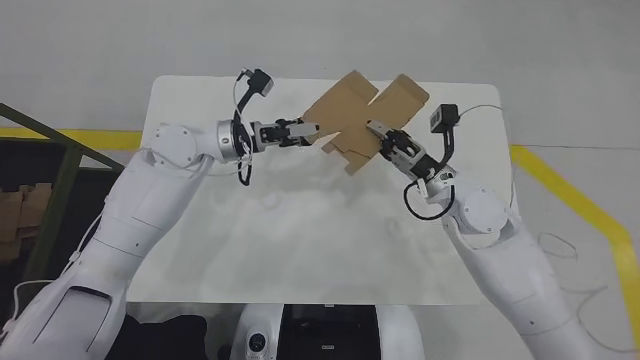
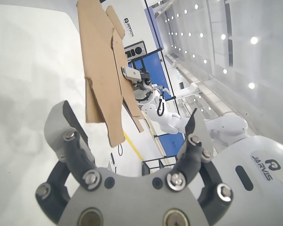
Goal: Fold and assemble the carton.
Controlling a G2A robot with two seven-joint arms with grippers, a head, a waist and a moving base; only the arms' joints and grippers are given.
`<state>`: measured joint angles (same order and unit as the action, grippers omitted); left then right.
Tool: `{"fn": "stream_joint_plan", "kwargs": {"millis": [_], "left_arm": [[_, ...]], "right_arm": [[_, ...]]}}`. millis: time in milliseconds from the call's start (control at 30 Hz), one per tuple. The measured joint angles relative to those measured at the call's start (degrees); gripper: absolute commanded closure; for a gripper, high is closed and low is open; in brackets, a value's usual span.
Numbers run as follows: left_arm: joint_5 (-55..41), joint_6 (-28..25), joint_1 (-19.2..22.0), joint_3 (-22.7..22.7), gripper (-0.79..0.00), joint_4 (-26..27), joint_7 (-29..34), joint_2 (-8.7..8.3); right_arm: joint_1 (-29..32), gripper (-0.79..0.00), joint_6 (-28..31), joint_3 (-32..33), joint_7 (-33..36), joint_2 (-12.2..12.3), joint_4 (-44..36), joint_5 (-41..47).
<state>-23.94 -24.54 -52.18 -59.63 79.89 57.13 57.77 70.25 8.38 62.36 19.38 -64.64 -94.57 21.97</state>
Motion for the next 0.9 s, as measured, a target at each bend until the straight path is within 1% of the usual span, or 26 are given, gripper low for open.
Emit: {"fn": "stream_joint_plan", "kwargs": {"millis": [133, 267, 533, 700, 733, 800, 867, 900], "left_arm": [[1.51, -0.34, 1.25, 1.37, -0.785, -1.1, 0.07, 0.53], [3.76, -1.19, 1.99, 2.59, -0.785, -1.26, -2.44, 1.14], [7.06, -0.86, 3.68, 5.92, -0.785, -1.95, -8.95, 2.87], [7.38, -0.36, 4.59, 6.76, -0.785, -3.48, -12.42, 3.77], [7.37, -0.27, 4.72, 6.78, -0.757, -3.75, -12.93, 3.89], [7.33, -0.06, 4.9, 6.77, -0.514, -4.24, -13.76, 4.1], [6.94, 0.41, 4.99, 6.68, -0.357, -4.7, -14.34, 4.31], [6.72, 0.64, 5.03, 6.62, -0.311, -4.86, -14.44, 4.39]], "right_arm": [[2.44, 0.0, -0.59, 0.64, -4.41, -0.18, -1.95, -0.59], [3.98, 0.0, -1.72, 0.67, -7.15, -0.49, -2.94, -0.5], [4.21, 0.0, -1.97, -0.79, -9.26, -1.48, -2.62, 0.55], [4.17, 0.0, -2.03, -0.99, -10.37, -1.95, -2.37, 0.09], [4.23, 0.0, -1.96, -0.96, -10.6, -2.02, -2.42, -0.08], [4.39, 0.0, -1.85, -0.86, -11.0, -2.14, -2.54, -0.42], [4.55, 0.0, -1.78, -0.71, -11.26, -2.27, -2.68, -0.65], [4.62, 0.0, -1.75, -0.65, -11.37, -2.32, -2.71, -0.72]]}}
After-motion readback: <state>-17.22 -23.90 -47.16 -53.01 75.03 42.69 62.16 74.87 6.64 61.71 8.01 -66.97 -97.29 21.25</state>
